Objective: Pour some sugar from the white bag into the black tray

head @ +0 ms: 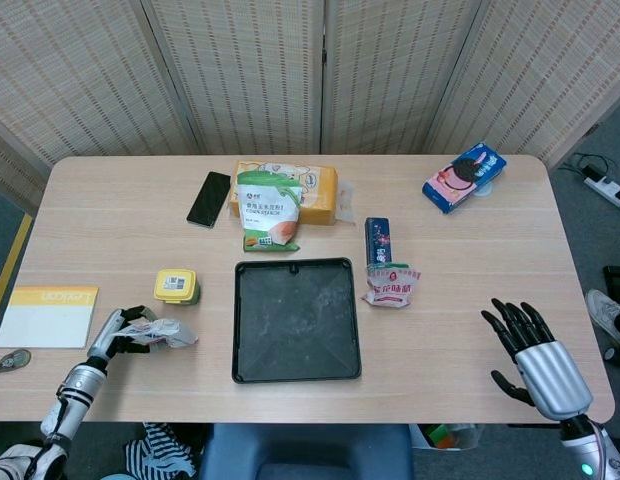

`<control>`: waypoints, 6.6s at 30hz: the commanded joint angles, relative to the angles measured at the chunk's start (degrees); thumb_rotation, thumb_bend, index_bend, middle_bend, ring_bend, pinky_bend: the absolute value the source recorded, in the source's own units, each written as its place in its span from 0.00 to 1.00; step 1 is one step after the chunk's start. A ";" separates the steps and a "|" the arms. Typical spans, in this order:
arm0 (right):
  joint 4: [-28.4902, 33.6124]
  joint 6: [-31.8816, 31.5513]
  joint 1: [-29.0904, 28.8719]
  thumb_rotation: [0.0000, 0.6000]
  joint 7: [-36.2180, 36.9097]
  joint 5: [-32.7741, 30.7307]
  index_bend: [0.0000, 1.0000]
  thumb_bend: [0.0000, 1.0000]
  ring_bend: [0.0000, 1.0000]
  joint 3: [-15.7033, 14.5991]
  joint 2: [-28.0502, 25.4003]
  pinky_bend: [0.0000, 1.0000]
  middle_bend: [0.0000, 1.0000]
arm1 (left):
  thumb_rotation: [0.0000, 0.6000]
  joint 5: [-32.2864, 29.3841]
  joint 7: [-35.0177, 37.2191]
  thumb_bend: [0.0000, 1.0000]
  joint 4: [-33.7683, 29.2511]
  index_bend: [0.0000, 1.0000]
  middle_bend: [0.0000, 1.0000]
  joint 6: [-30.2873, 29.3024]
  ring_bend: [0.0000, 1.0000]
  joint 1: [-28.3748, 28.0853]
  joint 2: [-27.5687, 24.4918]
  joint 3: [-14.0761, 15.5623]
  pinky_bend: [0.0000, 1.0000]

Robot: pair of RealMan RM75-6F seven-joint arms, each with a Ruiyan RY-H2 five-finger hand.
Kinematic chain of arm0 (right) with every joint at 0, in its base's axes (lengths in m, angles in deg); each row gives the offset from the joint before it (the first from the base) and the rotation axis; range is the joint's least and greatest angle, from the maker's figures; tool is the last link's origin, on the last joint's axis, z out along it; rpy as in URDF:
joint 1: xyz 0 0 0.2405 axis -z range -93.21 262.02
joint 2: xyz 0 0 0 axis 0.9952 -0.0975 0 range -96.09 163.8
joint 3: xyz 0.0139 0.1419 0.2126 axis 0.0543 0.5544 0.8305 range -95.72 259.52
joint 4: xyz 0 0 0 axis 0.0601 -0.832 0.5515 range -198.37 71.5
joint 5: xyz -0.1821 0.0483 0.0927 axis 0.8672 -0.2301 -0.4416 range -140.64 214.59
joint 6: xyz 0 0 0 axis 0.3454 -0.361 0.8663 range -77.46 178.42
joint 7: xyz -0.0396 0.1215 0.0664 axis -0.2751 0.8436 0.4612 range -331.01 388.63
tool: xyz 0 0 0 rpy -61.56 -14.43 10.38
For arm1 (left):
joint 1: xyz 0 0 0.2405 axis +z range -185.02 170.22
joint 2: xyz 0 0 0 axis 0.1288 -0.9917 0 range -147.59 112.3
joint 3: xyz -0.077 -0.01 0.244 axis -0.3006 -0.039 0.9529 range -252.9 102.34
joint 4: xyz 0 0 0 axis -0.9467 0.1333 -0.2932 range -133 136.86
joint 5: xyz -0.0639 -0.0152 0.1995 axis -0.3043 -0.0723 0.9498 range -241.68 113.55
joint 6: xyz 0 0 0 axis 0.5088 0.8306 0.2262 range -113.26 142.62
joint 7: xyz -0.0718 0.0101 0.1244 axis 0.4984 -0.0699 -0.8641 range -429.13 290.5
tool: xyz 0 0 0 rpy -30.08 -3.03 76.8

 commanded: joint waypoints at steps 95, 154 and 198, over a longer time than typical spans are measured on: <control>-0.53 -1.75 0.39 1.00 0.82 3.28 0.00 0.29 0.00 -1.32 -0.45 0.00 0.00 | 1.00 -13.21 -120.28 0.20 -27.44 0.94 0.95 -32.06 1.00 -18.80 15.09 -8.36 1.00; -0.06 0.87 -0.24 1.00 -2.78 1.52 0.00 0.29 0.00 -0.92 1.25 0.00 0.00 | 1.00 -34.33 -32.83 0.21 -19.50 0.59 0.67 39.19 1.00 2.31 -9.23 -27.27 1.00; 0.01 0.27 -0.04 1.00 -3.19 2.70 0.00 0.29 0.00 -1.56 1.19 0.00 0.00 | 1.00 -59.46 -24.81 0.20 -15.34 0.55 0.83 29.90 1.00 -6.18 -17.12 -18.59 1.00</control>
